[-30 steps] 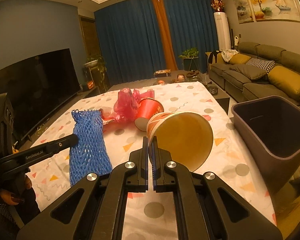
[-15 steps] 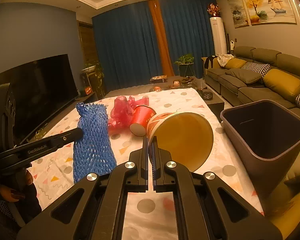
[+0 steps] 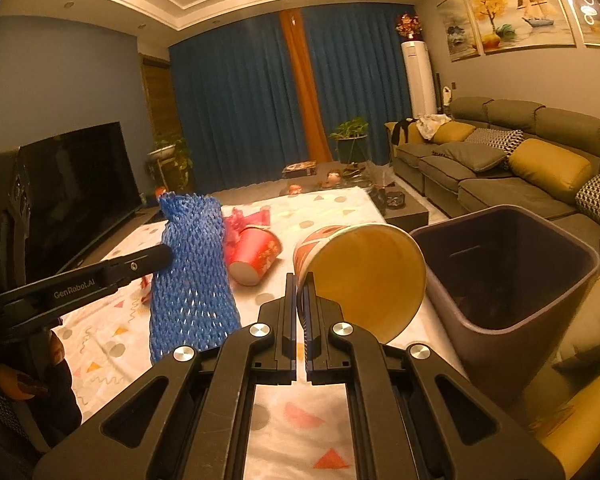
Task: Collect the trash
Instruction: 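Carry blue net and paper cup over the grey bin and open both tools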
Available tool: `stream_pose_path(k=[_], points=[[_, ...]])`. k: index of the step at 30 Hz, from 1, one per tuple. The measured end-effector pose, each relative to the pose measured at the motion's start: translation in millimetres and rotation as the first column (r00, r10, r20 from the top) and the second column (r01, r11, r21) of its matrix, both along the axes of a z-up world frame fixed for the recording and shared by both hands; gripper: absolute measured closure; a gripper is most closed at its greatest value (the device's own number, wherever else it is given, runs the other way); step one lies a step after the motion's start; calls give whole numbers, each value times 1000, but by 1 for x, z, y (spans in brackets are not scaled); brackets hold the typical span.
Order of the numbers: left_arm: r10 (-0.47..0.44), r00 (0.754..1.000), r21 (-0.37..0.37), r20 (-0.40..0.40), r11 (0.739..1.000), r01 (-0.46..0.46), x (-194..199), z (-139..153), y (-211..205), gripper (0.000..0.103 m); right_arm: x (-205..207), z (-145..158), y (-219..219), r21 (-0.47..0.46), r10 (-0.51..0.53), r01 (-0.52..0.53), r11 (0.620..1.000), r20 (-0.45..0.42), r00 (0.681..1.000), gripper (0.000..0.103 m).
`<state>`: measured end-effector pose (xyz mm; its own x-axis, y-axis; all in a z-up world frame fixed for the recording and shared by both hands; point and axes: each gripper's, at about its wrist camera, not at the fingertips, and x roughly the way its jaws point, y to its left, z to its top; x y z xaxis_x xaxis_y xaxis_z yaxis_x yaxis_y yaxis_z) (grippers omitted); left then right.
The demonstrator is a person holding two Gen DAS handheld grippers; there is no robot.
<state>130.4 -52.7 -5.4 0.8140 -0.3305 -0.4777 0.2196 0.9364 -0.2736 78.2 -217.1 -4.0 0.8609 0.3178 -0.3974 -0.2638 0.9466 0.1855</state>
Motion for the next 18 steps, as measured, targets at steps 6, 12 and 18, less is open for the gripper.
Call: stream_pose_path(k=[6, 12, 18], points=[[-72, 997, 16, 18, 997, 71, 17, 9, -40, 98, 7, 1, -27, 5, -59, 59, 998, 8, 998, 99], [-165, 985, 32, 45, 986, 164, 39, 16, -89, 98, 14, 5, -64, 10, -155, 155, 988, 15, 988, 99], [-235, 970, 40, 68, 972, 233, 61, 20, -138, 98, 24, 1, -98, 25, -240, 240, 971, 8, 971, 99]])
